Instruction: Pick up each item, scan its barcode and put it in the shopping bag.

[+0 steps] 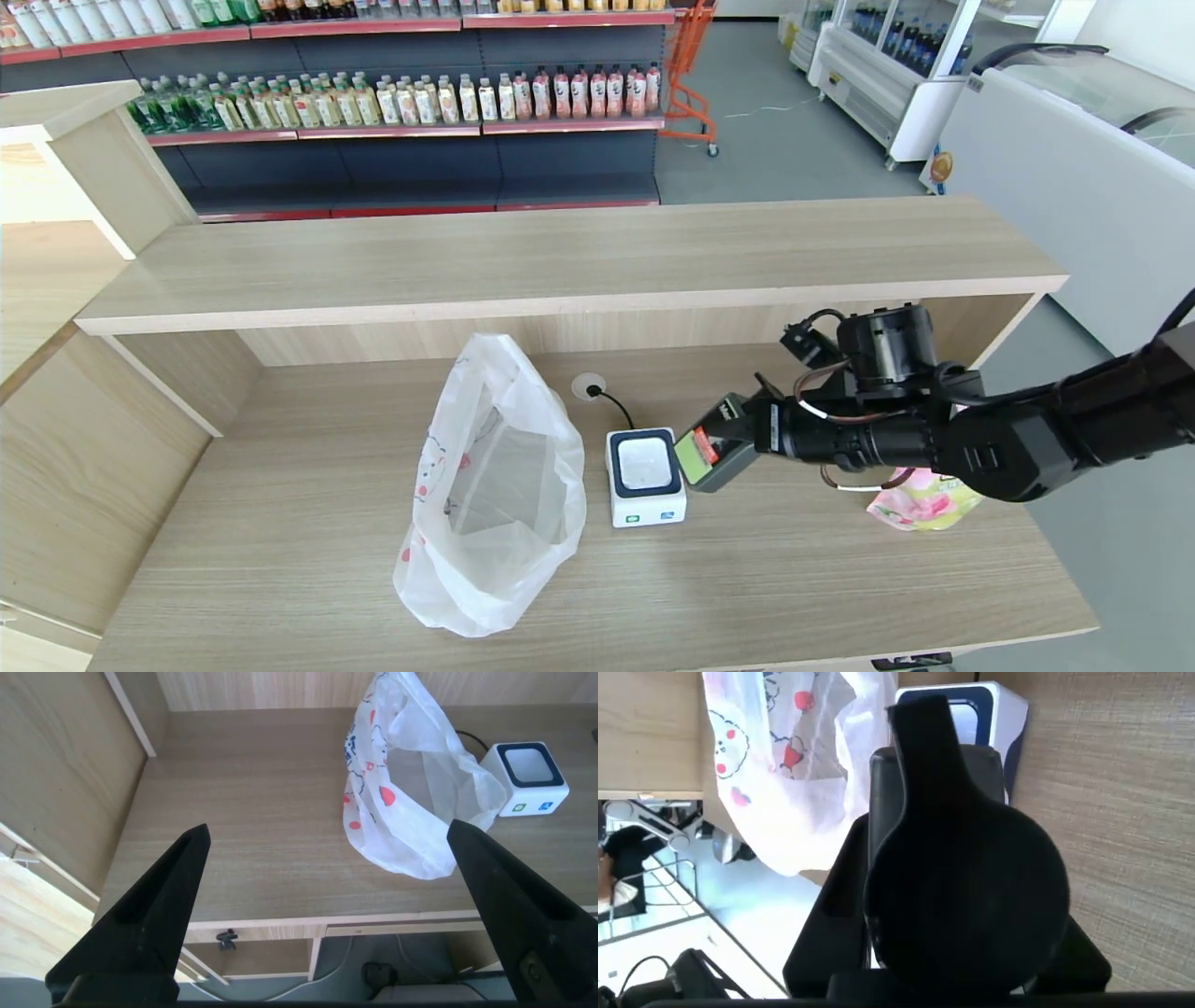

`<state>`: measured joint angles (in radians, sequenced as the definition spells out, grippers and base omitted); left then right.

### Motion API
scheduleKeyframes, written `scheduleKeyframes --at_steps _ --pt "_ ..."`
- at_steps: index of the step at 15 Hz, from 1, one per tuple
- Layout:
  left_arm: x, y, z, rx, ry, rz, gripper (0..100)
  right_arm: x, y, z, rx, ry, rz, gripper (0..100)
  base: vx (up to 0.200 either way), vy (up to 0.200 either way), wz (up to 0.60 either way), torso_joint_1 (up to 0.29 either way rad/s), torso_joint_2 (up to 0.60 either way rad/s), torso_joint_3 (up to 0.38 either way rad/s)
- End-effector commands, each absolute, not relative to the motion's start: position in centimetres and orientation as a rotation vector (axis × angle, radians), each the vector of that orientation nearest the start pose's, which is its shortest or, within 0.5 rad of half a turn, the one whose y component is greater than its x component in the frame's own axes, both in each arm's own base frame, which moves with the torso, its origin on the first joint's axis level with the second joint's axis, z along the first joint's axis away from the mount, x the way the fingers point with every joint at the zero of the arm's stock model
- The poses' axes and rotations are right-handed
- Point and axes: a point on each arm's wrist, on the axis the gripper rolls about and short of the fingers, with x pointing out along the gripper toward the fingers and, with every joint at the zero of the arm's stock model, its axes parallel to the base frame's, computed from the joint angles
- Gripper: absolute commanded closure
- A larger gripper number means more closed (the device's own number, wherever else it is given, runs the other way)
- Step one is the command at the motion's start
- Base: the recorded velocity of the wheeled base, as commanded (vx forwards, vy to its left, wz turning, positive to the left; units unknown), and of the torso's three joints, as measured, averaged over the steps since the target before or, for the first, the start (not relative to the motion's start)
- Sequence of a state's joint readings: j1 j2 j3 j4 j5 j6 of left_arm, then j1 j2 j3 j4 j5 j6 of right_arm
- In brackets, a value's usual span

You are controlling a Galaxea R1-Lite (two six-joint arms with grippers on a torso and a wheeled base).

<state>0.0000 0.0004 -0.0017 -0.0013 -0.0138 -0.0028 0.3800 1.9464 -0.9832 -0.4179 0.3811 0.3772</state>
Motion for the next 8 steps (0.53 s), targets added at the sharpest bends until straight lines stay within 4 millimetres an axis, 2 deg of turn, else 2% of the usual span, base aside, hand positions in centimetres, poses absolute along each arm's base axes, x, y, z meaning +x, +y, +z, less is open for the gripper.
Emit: scheduleKeyframes --at_steps 1,8 --pt "-2.3 0.0 7.6 -0.003 -0.003 -0.014 0 33.6 15.3 10.3 0.329 0.747 0.608 100 0.000 0.000 0.00 0.000 0.00 0.000" --pt "-2.3 0.0 7.6 -0.003 -0.003 -0.014 0 34.5 17.9 8.7 0.309 0.727 0.653 100 0.000 0.000 0.00 0.000 0.00 0.000"
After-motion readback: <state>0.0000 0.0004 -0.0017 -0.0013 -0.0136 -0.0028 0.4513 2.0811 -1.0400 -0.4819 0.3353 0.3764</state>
